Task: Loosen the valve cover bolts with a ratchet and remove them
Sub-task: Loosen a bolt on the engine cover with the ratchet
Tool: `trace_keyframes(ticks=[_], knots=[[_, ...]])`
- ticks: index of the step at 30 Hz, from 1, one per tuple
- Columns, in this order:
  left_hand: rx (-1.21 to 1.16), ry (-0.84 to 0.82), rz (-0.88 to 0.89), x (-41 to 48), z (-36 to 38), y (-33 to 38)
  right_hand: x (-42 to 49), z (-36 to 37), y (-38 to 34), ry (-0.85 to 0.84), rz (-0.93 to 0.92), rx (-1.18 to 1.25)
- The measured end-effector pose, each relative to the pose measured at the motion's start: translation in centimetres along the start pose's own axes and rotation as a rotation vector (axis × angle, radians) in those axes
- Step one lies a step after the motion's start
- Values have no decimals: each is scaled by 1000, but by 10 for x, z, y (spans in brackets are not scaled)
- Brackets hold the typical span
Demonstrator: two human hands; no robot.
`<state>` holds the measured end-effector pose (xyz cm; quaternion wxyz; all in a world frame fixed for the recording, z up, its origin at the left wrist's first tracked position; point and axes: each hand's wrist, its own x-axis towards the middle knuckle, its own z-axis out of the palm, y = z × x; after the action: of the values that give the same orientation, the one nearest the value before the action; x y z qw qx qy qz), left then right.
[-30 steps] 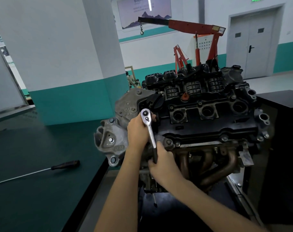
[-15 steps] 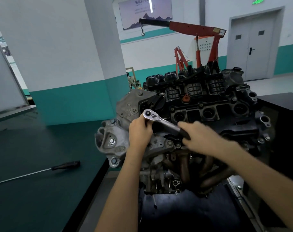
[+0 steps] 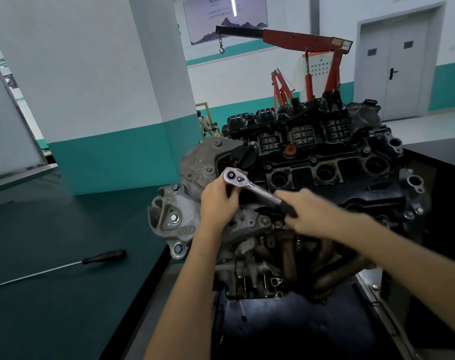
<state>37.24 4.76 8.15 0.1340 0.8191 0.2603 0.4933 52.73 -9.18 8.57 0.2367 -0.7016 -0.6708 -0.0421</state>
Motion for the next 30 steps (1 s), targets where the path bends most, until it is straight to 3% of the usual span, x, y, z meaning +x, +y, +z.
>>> trace_keyframes(ticks=[3, 6, 12, 16, 20, 23, 27, 30], knots=[[34, 1, -33, 0, 1, 3, 20, -39, 18, 37, -66, -320], [69, 53, -99, -2, 4, 5, 15, -32, 10, 95, -48, -320], [129, 65, -144, 1, 8, 2, -23, 61, -58, 95, 163, 470], [67, 79, -148, 0, 7, -2, -17, 92, -96, 180, 196, 602], [-15, 52, -78, -2, 3, -1, -20, 71, -64, 82, 162, 485], [-9, -36, -9, -2, -2, 2, -16, 27, -23, -17, 69, 214], [68, -1, -83, 0, 1, 1, 19, -37, 13, 38, -71, -414], [68, 26, -141, -3, 3, 4, 17, -33, 7, 92, -66, -446]])
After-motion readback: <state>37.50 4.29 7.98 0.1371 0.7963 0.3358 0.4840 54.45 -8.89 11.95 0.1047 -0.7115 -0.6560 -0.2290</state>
